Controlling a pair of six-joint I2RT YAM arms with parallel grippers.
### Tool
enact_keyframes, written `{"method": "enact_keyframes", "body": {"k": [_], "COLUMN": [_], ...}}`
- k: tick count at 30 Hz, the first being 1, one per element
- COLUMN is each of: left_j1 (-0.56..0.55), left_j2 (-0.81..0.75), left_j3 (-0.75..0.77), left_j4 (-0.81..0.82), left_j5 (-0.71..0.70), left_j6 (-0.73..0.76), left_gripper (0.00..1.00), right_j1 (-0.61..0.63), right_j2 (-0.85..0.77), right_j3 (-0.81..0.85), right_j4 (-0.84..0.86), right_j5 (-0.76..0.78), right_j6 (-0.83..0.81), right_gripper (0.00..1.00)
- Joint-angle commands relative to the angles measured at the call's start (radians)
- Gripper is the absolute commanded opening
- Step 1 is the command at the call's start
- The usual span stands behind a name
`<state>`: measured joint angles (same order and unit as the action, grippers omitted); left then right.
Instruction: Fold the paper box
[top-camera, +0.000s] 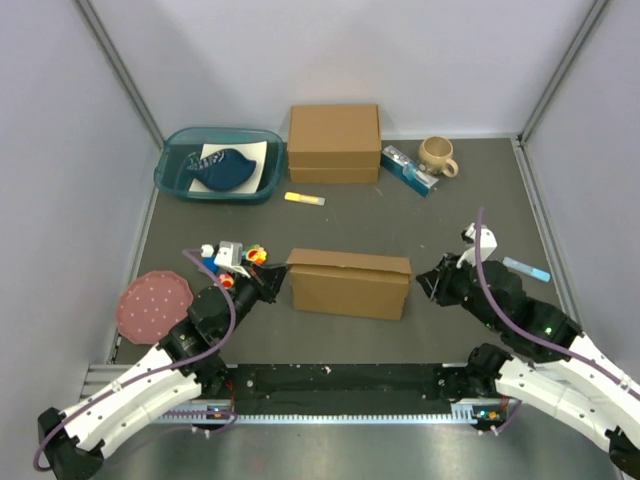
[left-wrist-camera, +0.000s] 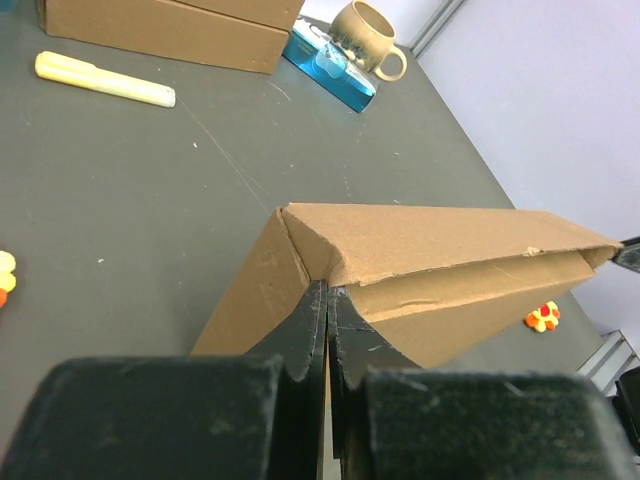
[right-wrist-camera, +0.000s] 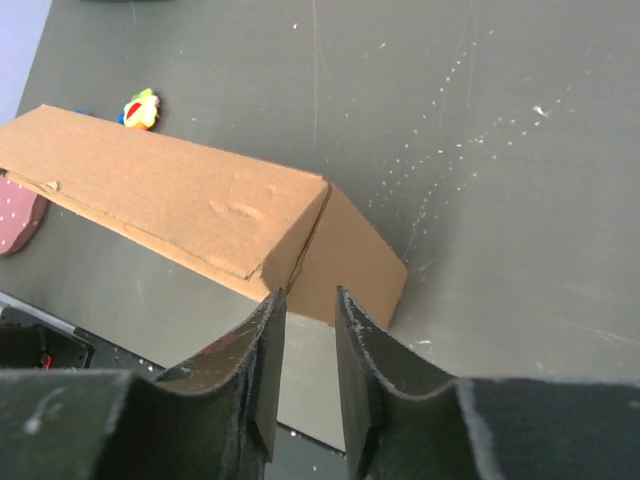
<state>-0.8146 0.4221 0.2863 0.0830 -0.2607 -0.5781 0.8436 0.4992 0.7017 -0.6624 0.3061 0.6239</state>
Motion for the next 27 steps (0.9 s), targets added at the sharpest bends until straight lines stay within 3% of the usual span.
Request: {"method": "enact_keyframes", "body": {"k": [1,7,12,16,27], "left_j1": [-0.001,0.000,0.000,0.000,-0.001], "left_j2": [-0.005,-0.022,-0.016,-0.016,-0.046], "left_j3": [-0.016,0.007,0.007,0.007,0.050], "left_j4": [-0.215,-0.236,-0.235,-0.242,-0.313], "left_j5": [-0.014,-0.012,-0.006,0.002,-0.020], "left_j6": [-0.002,0.003,-0.005,-0.009,0.004], "left_gripper": [0.00,0.00,0.01,0.11,0.31], "right_j1": [0.009,0.009,0.009,0.009,0.009], "right_j2": [0.001,0.047,0.105,0.153,0.185], "right_j3": [0.139,0.240,0.208,0.136,-0.134], "right_j4": [-0.082,-0.077,0.084,0.176,0.267], "right_j5": [0.045,0.042,-0.044,-0.111,-0.205], "right_j6": [-0.055,-0.087,-0.087,-0.050,0.025], "right_gripper": [0.29,0.27,0.11,0.00,0.00]}}
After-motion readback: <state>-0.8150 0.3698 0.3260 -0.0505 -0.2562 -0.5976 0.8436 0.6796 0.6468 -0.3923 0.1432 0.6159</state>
